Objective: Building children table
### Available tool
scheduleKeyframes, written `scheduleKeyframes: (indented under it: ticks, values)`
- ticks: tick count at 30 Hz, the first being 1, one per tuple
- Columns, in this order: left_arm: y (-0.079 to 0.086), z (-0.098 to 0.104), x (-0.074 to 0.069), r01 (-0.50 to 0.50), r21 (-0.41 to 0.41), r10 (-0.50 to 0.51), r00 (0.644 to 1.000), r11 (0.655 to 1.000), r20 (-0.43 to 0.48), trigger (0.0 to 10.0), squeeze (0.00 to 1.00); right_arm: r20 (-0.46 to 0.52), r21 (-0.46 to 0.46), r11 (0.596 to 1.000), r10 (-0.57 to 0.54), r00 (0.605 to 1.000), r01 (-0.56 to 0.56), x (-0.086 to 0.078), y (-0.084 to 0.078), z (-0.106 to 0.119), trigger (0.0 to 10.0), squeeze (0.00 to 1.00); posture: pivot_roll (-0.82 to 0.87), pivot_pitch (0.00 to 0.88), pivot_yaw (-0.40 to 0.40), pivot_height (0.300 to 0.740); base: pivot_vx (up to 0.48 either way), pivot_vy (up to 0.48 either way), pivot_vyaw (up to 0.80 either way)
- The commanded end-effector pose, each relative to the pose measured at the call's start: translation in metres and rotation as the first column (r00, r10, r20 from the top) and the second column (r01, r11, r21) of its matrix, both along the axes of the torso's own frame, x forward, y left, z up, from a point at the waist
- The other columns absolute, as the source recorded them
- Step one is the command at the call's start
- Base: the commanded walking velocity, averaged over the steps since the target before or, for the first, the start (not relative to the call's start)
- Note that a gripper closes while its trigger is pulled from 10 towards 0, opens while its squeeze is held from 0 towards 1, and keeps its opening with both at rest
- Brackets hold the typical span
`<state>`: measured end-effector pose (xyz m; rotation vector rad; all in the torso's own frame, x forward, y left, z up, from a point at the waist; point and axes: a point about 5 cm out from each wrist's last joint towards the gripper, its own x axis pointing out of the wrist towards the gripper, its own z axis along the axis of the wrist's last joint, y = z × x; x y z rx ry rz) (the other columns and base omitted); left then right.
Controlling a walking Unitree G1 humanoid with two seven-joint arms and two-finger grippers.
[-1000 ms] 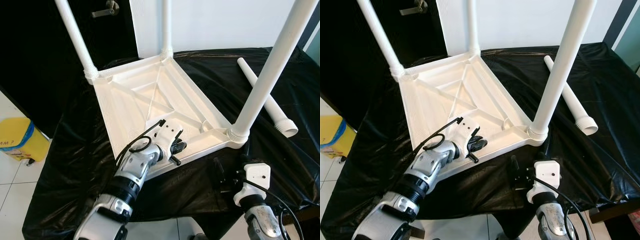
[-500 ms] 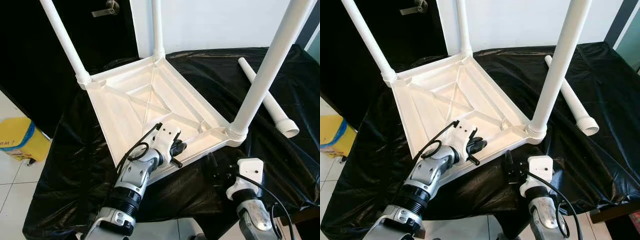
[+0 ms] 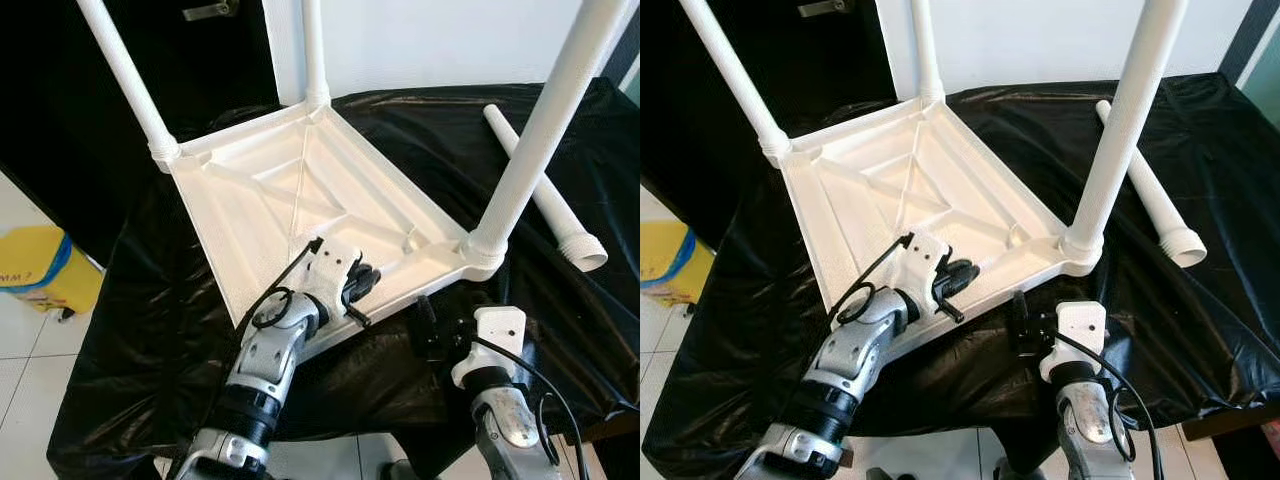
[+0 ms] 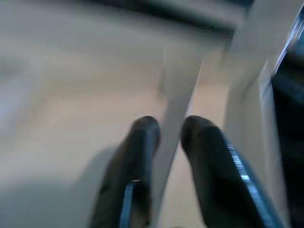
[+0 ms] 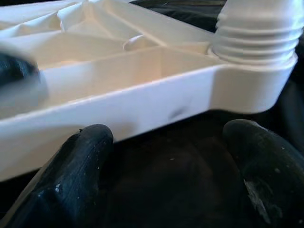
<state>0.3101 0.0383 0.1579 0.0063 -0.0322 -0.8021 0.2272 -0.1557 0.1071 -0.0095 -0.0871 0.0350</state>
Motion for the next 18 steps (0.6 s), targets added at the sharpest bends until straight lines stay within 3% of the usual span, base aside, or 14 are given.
scheduleKeyframes:
  ticks: [1, 5, 6, 18]
  values:
    - [0.005, 0.007, -0.002, 0.039, -0.04, -0.037, 0.999, 0.998, 0.037, 10.0, 1.0, -0.008, -0.003, 1.0, 0.003, 1.0, -0.003, 0.0, 0.0, -0.003, 10.0, 0.0, -0.24, 0.091, 0.072, 0.74, 0.0, 0.0, 0.0]
    - [0.004, 0.012, -0.008, 0.085, -0.035, -0.081, 0.991, 0.996, 0.103, 10.0, 1.0, 0.004, -0.013, 1.0, 0.023, 1.0, -0.023, 0.003, 0.001, -0.003, 10.0, 0.0, -0.23, 0.085, 0.071, 0.74, 0.0, 0.0, 0.0]
    - [0.004, 0.013, -0.01, 0.089, -0.025, -0.085, 0.988, 0.996, 0.13, 10.0, 0.0, 0.006, -0.017, 0.999, 0.03, 1.0, -0.03, 0.004, 0.002, -0.003, 10.0, 0.0, -0.23, 0.082, 0.07, 0.74, 0.0, 0.0, 0.0]
    - [0.007, 0.018, -0.022, 0.111, 0.007, -0.109, 0.966, 0.994, 0.236, 10.0, 0.0, 0.04, -0.042, 0.999, 0.006, 0.999, -0.005, 0.012, -0.001, -0.002, 10.0, 0.0, -0.21, 0.078, 0.042, 0.74, 0.0, 0.0, 0.0]
